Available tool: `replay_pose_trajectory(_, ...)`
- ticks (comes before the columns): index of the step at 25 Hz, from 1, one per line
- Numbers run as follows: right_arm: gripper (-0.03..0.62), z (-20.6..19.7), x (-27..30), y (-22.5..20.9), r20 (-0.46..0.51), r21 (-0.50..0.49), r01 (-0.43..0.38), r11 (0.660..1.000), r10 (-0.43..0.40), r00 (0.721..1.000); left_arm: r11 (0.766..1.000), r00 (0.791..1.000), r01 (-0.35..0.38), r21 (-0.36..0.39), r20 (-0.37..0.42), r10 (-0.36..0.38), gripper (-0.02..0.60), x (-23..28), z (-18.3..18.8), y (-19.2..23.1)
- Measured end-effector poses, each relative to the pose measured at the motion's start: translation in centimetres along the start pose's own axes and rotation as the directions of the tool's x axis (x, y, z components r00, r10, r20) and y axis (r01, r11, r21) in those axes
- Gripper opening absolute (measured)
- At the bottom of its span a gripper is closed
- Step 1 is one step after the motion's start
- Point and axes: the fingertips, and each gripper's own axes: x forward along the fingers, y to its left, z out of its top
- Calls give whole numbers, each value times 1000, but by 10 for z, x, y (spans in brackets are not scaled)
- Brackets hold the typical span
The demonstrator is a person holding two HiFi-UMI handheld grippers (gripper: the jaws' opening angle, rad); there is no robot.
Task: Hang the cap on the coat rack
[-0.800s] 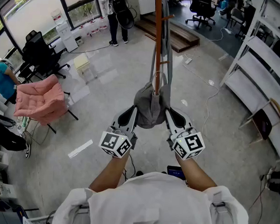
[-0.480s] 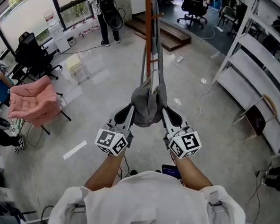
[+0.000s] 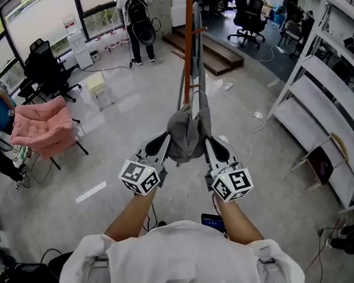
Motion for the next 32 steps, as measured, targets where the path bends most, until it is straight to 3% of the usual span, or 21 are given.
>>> replay_pose_trajectory(8, 34, 20, 17, -13, 21, -10, -89, 996, 89, 996, 999, 999, -42, 28, 11, 42, 18, 20, 11, 4)
replay_pose_trajectory(17, 34, 43, 66, -50, 56, -13, -124, 992, 125, 991, 997, 998, -43, 66, 48, 40, 18, 62, 34, 27)
replay_pose_trajectory(32, 34, 114, 217, -92, 141, -71, -132, 989, 141, 980, 991, 991, 6, 130, 130, -23, 18, 162, 122, 133)
